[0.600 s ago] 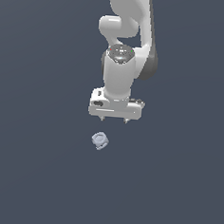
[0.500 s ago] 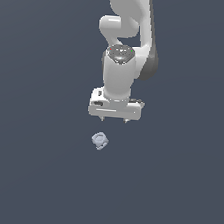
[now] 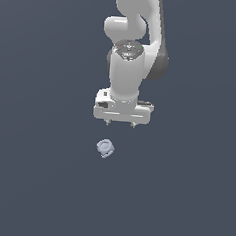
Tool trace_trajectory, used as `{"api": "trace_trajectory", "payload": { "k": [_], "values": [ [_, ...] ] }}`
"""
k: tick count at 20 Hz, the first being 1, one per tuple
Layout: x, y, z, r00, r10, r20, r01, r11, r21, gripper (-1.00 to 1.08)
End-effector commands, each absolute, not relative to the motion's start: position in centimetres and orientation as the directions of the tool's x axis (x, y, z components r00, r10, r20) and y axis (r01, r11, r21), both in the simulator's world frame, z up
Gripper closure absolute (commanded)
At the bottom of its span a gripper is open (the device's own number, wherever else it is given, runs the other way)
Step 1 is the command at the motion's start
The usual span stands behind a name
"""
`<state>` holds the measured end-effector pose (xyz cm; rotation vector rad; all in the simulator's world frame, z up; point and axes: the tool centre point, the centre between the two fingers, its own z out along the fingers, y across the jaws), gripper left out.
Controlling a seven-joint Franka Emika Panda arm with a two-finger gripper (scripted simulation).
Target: Pick up the object and move it to a goal position.
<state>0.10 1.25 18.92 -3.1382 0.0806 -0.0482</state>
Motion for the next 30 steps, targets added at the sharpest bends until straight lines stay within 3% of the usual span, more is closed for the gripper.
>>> {"api": "trace_trajectory", "payload": {
  "k": [1, 13, 30],
  "values": [
    [0.1, 1.3, 19.0, 0.998, -0.054, 0.030, -0.054, -0.999, -0.003, -0.92],
    [0.7, 0.4, 17.6, 0.999, 0.048, 0.025, 0.048, -0.999, 0.004, -0.92],
    [2.7, -2.9, 12.3, 0.909, 0.417, 0.005, 0.417, -0.909, 0.009, -0.92]
  ]
}}
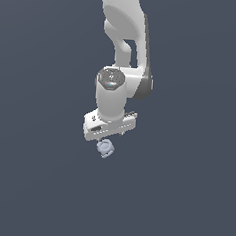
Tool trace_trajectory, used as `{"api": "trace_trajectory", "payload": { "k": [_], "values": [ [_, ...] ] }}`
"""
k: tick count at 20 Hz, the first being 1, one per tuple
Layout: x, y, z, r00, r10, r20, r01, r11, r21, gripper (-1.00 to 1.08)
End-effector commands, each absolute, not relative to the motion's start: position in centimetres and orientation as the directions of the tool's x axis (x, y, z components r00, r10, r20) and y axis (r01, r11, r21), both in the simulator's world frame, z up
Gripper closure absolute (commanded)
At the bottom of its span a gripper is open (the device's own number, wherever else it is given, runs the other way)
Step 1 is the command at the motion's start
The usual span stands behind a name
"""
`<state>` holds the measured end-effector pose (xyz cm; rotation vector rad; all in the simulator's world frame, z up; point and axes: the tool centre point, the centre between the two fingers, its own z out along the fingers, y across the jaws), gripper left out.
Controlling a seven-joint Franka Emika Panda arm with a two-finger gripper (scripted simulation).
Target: Pick up the object and move it to a goal position.
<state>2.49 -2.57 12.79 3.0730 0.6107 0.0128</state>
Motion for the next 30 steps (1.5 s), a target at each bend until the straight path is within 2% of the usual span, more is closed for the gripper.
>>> {"api": "trace_trajectory", "payload": {
  "k": [1, 13, 23, 30],
  "values": [
    [2.7, -3.1, 11.9, 0.899, 0.438, 0.004, 0.437, -0.899, 0.009, -0.92],
    [3.4, -4.7, 9.3, 0.808, 0.589, 0.000, 0.589, -0.808, 0.001, -0.92],
    [3.4, -4.9, 8.7, 0.798, 0.603, 0.000, 0.603, -0.798, 0.000, -0.92],
    [3.3, -4.8, 5.3, 0.796, 0.606, 0.000, 0.606, -0.796, 0.000, -0.92]
  ]
}}
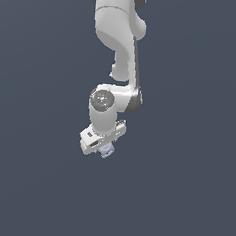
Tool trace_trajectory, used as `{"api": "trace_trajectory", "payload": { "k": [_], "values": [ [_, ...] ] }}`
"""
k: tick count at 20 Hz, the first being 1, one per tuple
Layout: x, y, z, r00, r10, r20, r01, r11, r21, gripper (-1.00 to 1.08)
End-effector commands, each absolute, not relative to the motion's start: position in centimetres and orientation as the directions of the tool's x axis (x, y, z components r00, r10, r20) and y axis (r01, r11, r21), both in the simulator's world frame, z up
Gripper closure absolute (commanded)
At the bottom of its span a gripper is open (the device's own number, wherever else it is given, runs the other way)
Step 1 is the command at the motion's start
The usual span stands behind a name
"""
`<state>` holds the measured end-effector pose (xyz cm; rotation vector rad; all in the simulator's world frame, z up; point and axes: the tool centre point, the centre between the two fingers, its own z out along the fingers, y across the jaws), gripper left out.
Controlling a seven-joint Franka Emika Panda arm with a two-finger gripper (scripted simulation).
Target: Pick up the object and move it to a goal position.
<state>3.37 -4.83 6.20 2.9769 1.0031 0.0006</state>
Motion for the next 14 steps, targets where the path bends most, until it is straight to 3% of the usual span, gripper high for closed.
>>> {"api": "trace_trajectory", "payload": {
  "k": [1, 7, 8, 14],
  "values": [
    [3.31, -4.82, 4.90, 0.795, 0.606, 0.000, 0.606, -0.795, 0.000, -0.92],
    [3.44, -4.84, 4.00, 0.795, 0.607, 0.000, 0.607, -0.795, 0.000, -0.92],
    [3.44, -4.84, 4.00, 0.795, 0.607, 0.000, 0.607, -0.795, 0.000, 1.08],
    [3.44, -4.84, 4.00, 0.795, 0.607, 0.000, 0.607, -0.795, 0.000, 1.08]
  ]
}}
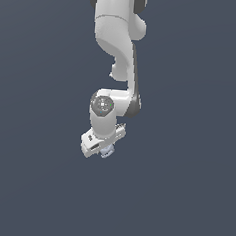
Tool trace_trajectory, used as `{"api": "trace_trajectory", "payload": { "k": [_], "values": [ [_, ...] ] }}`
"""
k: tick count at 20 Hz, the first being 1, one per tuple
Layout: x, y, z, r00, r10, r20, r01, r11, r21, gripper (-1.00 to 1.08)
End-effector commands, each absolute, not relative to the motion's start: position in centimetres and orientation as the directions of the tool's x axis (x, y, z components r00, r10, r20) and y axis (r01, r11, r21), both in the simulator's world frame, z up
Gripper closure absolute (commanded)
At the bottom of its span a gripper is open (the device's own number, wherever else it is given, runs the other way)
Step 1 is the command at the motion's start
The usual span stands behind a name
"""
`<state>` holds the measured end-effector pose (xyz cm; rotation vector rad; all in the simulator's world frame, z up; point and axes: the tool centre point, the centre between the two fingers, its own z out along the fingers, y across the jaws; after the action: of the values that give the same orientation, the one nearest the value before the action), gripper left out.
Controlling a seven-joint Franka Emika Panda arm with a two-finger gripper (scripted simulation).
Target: Pick up the object and move it to a goal position.
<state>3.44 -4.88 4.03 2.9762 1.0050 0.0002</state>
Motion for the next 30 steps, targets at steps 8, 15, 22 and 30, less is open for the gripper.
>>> {"api": "trace_trajectory", "payload": {
  "k": [8, 15, 22, 30],
  "values": [
    [3.7, -4.8, 4.2, 0.795, 0.606, 0.000, 0.606, -0.795, 0.000, 1.08],
    [5.3, -4.3, 5.0, 0.795, 0.606, 0.000, 0.606, -0.795, 0.000, 1.08],
    [8.2, -3.6, 6.4, 0.795, 0.606, 0.000, 0.606, -0.795, 0.000, 1.08],
    [11.1, -2.8, 7.8, 0.795, 0.606, 0.000, 0.606, -0.795, 0.000, 1.08]
  ]
}}
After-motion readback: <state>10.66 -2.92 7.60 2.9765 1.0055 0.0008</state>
